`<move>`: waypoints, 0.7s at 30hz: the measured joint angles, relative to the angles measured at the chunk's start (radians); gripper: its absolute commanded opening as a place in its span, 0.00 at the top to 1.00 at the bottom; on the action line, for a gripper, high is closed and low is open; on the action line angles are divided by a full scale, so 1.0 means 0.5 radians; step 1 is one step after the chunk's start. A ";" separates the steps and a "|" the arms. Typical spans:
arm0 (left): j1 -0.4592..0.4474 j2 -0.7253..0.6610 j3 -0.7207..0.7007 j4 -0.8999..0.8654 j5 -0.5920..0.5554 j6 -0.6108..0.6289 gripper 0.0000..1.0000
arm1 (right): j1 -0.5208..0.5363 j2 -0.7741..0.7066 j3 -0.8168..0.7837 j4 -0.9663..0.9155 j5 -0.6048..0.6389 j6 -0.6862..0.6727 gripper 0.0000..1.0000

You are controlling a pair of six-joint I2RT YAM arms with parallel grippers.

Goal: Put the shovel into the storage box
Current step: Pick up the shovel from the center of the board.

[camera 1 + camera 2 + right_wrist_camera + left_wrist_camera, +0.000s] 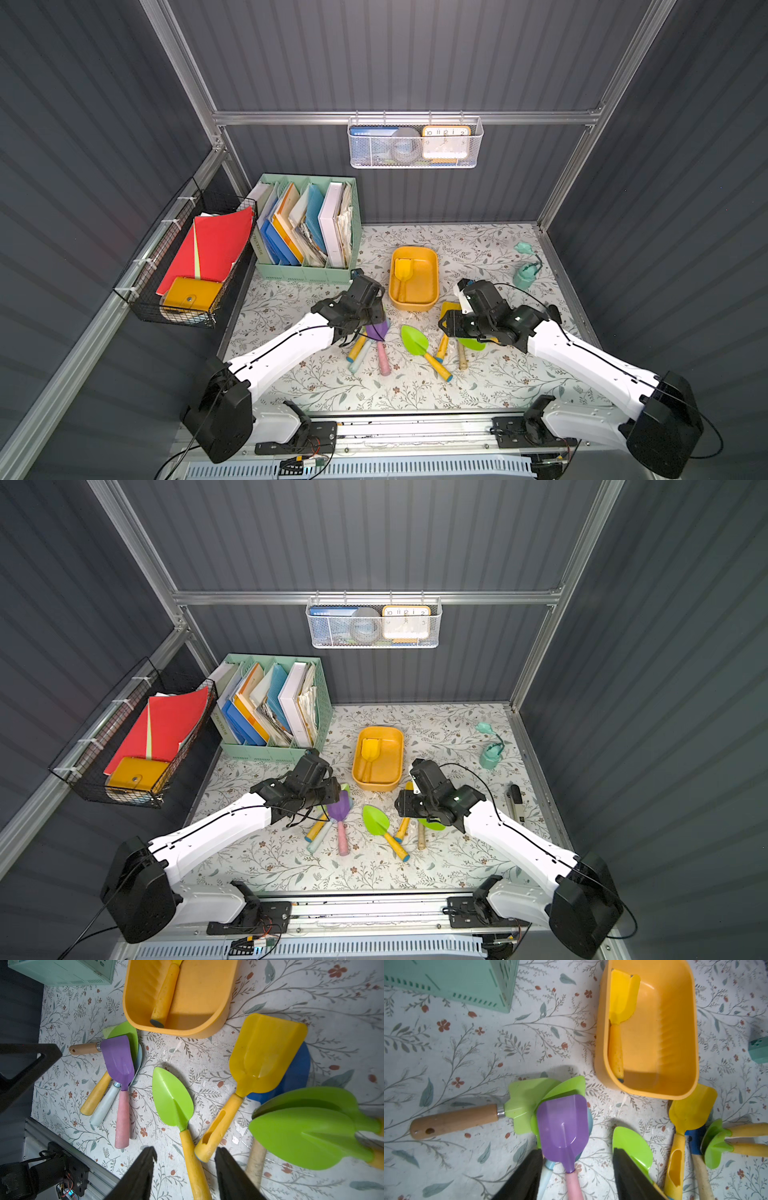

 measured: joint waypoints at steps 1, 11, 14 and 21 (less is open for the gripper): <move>0.000 -0.017 -0.026 -0.004 0.001 -0.020 0.41 | 0.013 0.007 0.000 0.000 0.004 0.003 0.47; -0.097 -0.066 -0.238 0.014 0.107 -0.254 0.42 | 0.120 0.123 0.000 0.014 0.054 0.019 0.43; -0.174 -0.049 -0.260 0.033 0.125 -0.338 0.42 | 0.134 0.130 0.000 0.015 0.060 0.021 0.43; -0.260 0.037 -0.346 0.108 0.167 -0.502 0.44 | 0.145 0.157 0.000 0.043 0.060 0.036 0.43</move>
